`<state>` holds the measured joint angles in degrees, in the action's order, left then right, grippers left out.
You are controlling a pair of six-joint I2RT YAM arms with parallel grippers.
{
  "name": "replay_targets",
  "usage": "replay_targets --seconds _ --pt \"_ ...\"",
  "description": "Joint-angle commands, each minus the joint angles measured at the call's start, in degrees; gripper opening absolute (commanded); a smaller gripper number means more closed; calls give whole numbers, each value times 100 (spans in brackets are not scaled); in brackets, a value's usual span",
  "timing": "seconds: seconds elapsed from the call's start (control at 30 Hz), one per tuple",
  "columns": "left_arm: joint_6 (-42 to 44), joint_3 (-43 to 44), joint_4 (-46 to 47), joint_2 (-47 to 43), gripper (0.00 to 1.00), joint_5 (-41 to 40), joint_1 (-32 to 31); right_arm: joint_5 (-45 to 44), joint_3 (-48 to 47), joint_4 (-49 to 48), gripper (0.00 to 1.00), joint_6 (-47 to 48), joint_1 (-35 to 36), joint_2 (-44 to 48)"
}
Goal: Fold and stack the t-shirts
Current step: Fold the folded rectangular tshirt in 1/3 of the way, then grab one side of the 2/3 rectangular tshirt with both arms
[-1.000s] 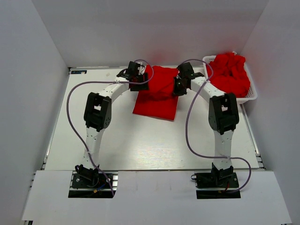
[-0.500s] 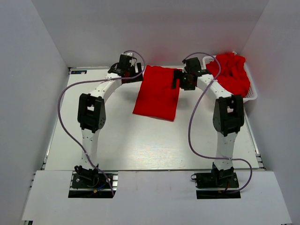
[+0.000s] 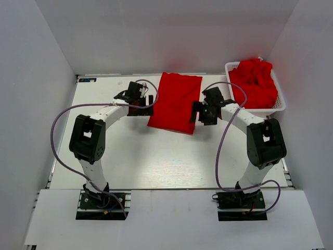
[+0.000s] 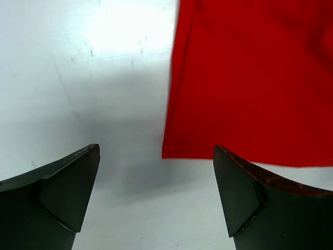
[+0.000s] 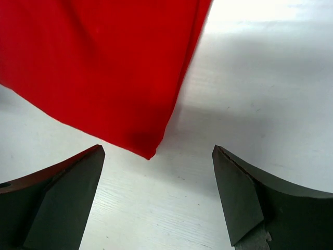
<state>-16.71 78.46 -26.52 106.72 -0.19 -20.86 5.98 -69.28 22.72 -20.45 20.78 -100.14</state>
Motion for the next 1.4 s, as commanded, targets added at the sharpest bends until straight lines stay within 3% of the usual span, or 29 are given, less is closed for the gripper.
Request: replay_targets --seconds 0.0,0.3,0.63,0.77,0.93,1.1,1.13,1.2,1.33,1.37 --pt "98 -199 235 -117 100 185 -41 53 186 -549 90 -407 198 109" --pt "-8 -58 183 595 100 -95 -199 -544 169 -611 90 -1004 410 -260" --pt "-60 -58 69 920 97 -403 -357 -571 -16 -382 90 -1032 541 -788" --pt "-60 -181 7 974 93 -456 -427 -765 -16 -225 90 -1102 621 -797" --pt "-165 -533 147 1027 78 -236 -542 -765 203 -31 86 -1233 709 -648" --pt "-166 -665 288 1079 63 10 -656 -659 485 -311 67 -1295 744 -533" --pt "-218 -613 288 1158 57 10 -656 -651 537 -425 55 -1313 735 -542" --pt "-219 -542 218 1229 49 10 -656 -317 512 -444 45 -1278 735 -638" --pt "-219 -489 139 1229 24 115 -656 -132 503 -506 15 -1286 726 -612" --pt "-280 -541 139 1142 8 115 -656 -158 546 -523 11 -1304 735 -508"
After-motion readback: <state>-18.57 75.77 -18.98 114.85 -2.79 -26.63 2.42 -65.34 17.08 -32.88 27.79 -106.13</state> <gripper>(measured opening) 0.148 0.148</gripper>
